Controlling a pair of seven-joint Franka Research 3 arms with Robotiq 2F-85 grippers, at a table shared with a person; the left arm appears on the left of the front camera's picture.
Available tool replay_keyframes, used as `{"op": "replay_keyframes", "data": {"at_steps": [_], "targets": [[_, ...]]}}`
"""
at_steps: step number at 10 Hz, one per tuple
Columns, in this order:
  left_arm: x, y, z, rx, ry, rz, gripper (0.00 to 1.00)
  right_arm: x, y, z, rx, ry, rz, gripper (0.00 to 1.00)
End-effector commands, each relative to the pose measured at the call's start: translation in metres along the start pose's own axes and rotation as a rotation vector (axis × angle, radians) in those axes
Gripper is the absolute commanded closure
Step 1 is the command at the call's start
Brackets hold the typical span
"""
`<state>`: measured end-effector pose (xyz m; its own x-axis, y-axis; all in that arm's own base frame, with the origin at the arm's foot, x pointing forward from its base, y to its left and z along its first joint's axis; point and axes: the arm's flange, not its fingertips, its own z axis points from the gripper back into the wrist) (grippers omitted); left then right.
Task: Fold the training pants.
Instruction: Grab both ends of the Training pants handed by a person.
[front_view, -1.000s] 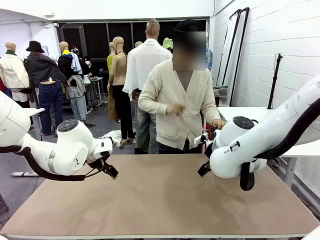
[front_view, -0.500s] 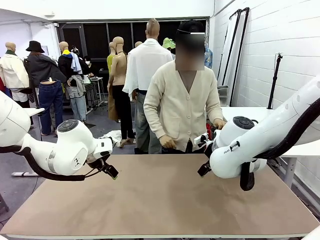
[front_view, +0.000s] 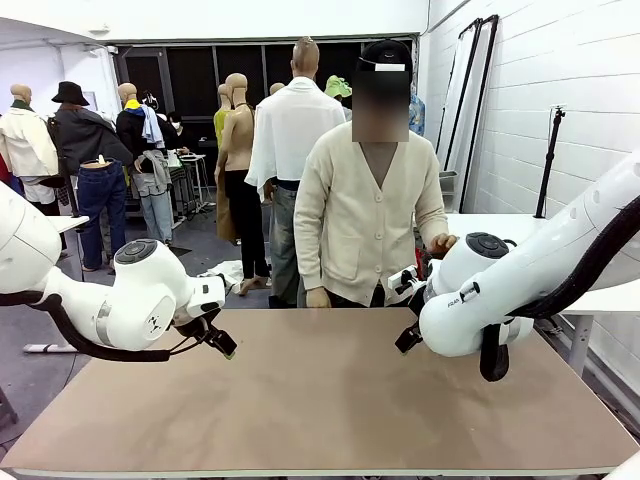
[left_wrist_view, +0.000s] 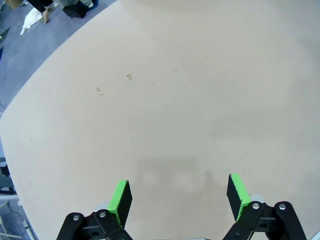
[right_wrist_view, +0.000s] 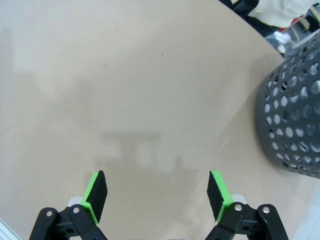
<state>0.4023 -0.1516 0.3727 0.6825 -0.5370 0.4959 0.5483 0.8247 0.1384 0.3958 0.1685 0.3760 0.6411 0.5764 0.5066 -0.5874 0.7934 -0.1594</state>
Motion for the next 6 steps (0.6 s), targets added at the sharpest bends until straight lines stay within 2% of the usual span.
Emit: {"op": "replay_keyframes", "data": {"at_steps": [1,6], "targets": [[0.009,0.003,0.024,0.009,0.016,0.008,0.00,0.014,-0.008,0.024,0.024,0.001,-0.003,0.00],[0.045,0.001,0.095,-0.007,0.087,-0.028,0.00,0.045,-0.022,0.089,0.051,0.005,0.055,0.00]]}}
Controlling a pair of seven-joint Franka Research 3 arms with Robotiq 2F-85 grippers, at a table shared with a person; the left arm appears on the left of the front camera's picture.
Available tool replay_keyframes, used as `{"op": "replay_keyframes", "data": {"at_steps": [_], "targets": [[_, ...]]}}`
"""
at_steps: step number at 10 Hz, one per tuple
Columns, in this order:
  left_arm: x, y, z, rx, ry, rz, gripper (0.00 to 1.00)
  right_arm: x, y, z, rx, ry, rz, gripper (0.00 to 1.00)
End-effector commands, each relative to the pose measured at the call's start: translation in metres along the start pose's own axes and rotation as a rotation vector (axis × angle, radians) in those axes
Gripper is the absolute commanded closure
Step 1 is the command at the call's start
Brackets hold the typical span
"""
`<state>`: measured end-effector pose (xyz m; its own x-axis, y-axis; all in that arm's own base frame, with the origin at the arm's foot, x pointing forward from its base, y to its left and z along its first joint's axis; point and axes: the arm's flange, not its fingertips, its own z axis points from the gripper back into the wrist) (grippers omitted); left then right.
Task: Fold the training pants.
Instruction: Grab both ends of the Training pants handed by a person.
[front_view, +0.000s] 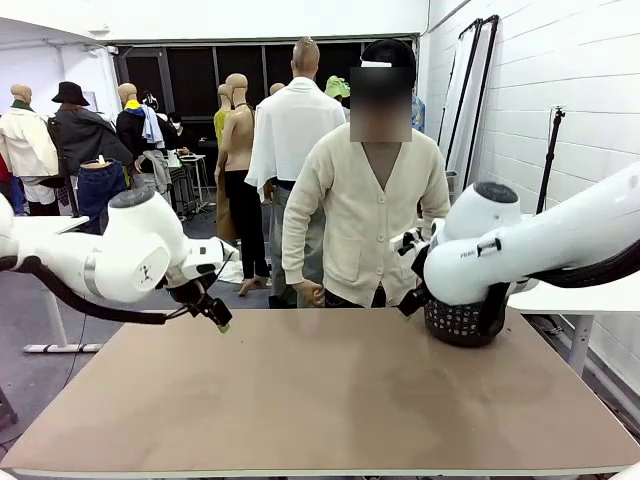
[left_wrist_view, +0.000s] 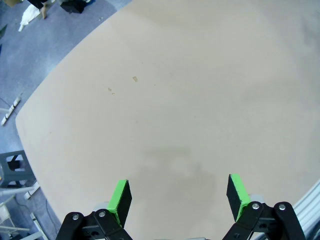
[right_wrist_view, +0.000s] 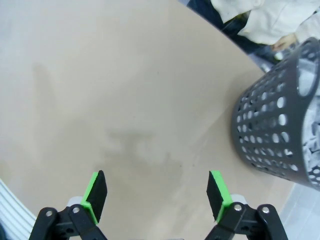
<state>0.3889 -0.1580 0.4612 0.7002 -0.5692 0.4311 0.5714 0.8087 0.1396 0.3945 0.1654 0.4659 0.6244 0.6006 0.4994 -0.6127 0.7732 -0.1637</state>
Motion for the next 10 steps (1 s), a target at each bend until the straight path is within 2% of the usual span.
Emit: {"op": "replay_keyframes", "data": {"at_steps": [1,5,10], "targets": [[0.011,0.002,0.031,-0.014,0.011,-0.007,0.00,0.007,-0.006,0.026,0.036,-0.004,0.047,0.00],[0.022,0.006,0.075,-0.006,0.012,-0.020,0.00,0.018,-0.007,0.069,0.053,-0.018,0.091,0.00],[0.012,0.016,0.092,0.022,-0.061,0.024,0.00,0.023,-0.011,0.086,0.058,-0.082,0.075,0.00]]}}
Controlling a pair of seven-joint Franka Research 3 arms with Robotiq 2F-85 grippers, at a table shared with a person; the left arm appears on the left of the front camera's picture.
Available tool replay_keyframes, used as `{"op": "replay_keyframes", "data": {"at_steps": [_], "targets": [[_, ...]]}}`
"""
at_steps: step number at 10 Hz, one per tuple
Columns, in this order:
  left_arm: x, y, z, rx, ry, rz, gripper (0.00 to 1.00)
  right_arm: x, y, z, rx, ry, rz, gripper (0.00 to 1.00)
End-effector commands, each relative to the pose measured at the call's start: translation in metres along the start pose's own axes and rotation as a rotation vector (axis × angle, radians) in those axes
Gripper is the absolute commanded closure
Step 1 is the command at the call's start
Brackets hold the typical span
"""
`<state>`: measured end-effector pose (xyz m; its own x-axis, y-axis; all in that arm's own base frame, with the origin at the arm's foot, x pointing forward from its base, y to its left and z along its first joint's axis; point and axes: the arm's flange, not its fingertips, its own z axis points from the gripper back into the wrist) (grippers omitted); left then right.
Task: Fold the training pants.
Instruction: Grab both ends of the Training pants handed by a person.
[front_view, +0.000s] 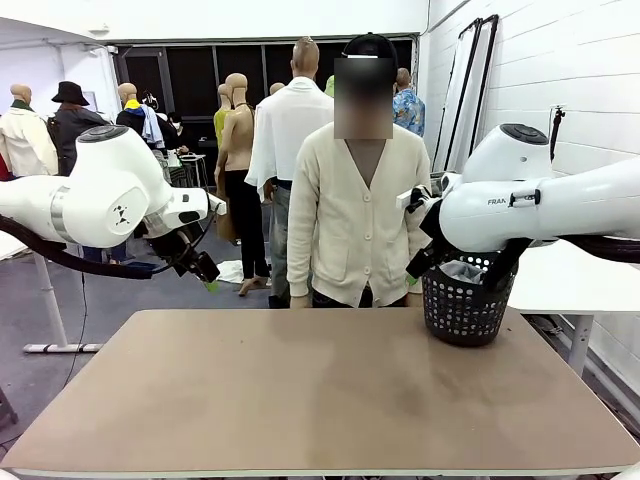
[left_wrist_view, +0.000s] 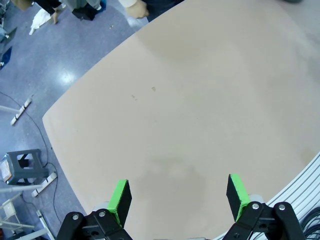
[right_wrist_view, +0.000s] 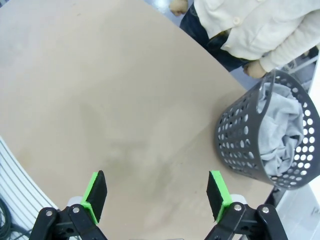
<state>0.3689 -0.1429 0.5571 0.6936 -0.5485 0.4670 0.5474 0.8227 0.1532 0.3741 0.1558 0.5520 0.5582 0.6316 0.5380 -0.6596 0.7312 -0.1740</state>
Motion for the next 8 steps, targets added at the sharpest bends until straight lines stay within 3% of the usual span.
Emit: {"op": "replay_keyframes", "data": {"at_steps": [1,8], "targets": [[-0.0096,0.0017,-0.0027,-0.003,-0.032,0.012,0.00,-0.0026,-0.0005,0.0047,0.028,-0.031,0.020,0.00],[-0.0037,0.0019,-0.0001,0.004,-0.011,0.007,0.00,0.0006,0.0003,0.0046,0.000,-0.011,0.000,0.00]]}}
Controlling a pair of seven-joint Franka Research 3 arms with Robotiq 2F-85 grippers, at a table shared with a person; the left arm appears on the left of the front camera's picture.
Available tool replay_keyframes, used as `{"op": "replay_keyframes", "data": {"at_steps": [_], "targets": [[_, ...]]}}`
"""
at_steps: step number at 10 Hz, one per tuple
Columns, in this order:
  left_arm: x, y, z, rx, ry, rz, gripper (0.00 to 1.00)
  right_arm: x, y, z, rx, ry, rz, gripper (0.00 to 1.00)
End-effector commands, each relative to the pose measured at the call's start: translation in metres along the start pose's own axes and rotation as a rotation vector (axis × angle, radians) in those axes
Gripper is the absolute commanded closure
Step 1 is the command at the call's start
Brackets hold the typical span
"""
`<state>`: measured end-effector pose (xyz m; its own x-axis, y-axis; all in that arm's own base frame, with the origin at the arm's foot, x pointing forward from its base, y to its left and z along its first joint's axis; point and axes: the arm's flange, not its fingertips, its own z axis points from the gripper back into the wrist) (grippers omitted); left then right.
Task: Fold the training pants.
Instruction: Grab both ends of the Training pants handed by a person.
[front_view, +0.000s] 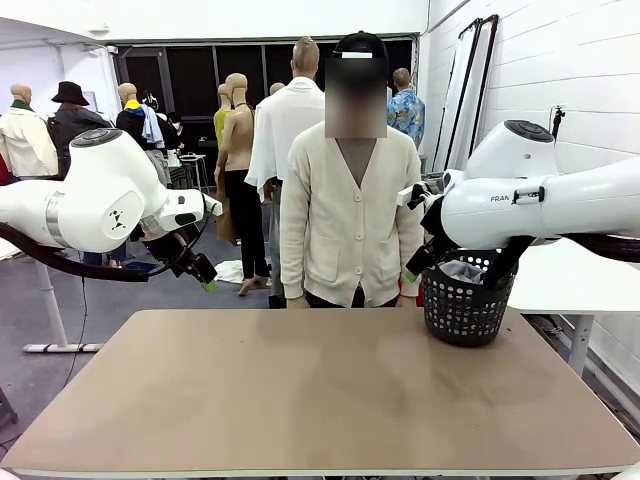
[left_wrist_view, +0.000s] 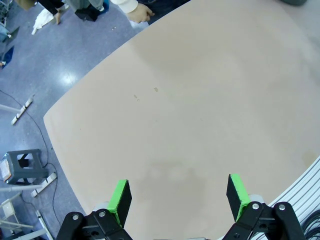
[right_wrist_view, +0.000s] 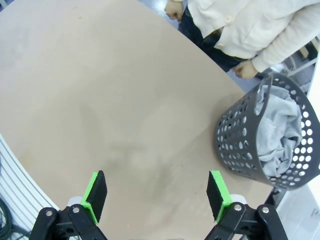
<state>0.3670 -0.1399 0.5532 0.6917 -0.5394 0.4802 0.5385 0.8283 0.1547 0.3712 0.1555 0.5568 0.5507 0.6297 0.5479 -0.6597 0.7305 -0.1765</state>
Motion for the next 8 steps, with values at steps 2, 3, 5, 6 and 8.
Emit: {"op": "replay_keyframes", "data": {"at_steps": [2,3,5,6,8], "targets": [[0.0010,0.0011,0.0019,-0.002,0.003,-0.001,0.00,-0.0003,-0.0006,-0.0009,0.002,0.001,-0.001,0.00],[0.0010,0.0011,0.0019,-0.002,0.003,-0.001,0.00,-0.0003,-0.0006,-0.0009,0.002,0.001,-0.001,0.00],[0.0010,0.0011,0.0019,-0.002,0.003,-0.001,0.00,-0.0003,-0.0006,-0.0009,0.002,0.001,-0.001,0.00],[0.0010,0.0011,0.0019,-0.002,0.003,-0.001,0.00,-0.0003,-0.0006,-0.0009,0.002,0.001,-0.001,0.00],[0.0010,0.0011,0.0019,-0.002,0.003,-0.001,0.00,-0.0003,-0.0006,-0.0009,0.002,0.001,-0.001,0.00]]}}
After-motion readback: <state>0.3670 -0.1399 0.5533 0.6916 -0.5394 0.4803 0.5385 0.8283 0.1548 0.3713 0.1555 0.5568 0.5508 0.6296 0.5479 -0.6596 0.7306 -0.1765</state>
